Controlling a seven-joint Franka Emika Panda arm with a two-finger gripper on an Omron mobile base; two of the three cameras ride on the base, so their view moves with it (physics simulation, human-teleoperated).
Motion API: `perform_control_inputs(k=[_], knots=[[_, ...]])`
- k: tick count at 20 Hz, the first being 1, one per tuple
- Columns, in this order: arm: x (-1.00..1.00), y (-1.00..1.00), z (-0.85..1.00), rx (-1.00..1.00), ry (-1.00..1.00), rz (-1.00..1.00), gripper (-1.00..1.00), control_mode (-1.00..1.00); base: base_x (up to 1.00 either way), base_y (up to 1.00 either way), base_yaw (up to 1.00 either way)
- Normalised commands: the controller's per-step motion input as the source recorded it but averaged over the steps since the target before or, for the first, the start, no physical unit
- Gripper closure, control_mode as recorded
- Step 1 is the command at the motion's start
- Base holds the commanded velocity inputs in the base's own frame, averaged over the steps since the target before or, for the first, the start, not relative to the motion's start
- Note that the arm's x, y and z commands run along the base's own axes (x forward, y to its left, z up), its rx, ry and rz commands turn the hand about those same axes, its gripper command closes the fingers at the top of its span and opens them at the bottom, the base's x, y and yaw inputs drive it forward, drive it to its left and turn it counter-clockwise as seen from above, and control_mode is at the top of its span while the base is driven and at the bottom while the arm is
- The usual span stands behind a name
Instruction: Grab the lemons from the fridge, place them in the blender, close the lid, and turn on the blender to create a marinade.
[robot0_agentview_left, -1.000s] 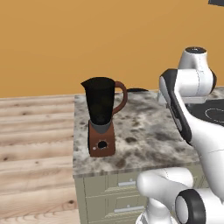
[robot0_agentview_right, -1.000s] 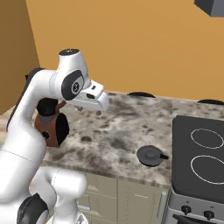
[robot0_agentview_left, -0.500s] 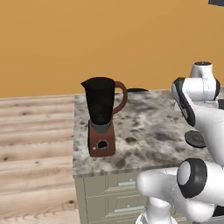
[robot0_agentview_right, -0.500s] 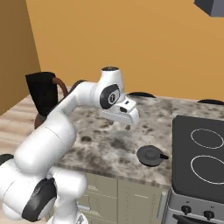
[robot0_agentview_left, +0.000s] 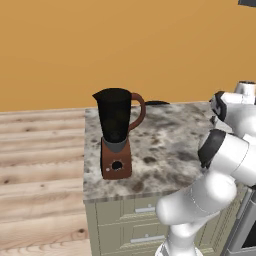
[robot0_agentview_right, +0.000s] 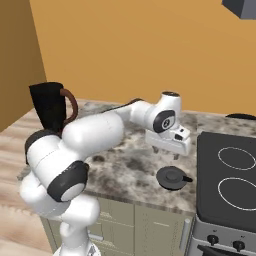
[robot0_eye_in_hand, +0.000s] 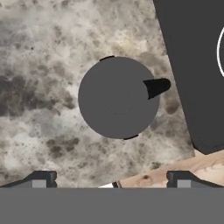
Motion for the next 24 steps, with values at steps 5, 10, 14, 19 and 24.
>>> perform_control_inputs(k=[5,10,14,19,24], knots=[[-0.01,-0.12,-0.19,0.07,0.1,-0.02,-1.0,-1.0,0.0,0.0,0.0],[-0.03,-0.02,-0.49,0.05,0.09,0.0,-1.0,-1.0,0.0,0.0,0.0],[0.0,-0.02,-0.5,0.05,0.0,0.0,-1.0,-1.0,0.0,0.0,0.0],[0.04,-0.06,-0.49,0.02,-0.01,0.02,-1.0,-1.0,0.0,0.0,0.0],[0.22,-0.02,-0.42,0.0,-0.02,0.15,-1.0,-1.0,0.0,0.0,0.0]])
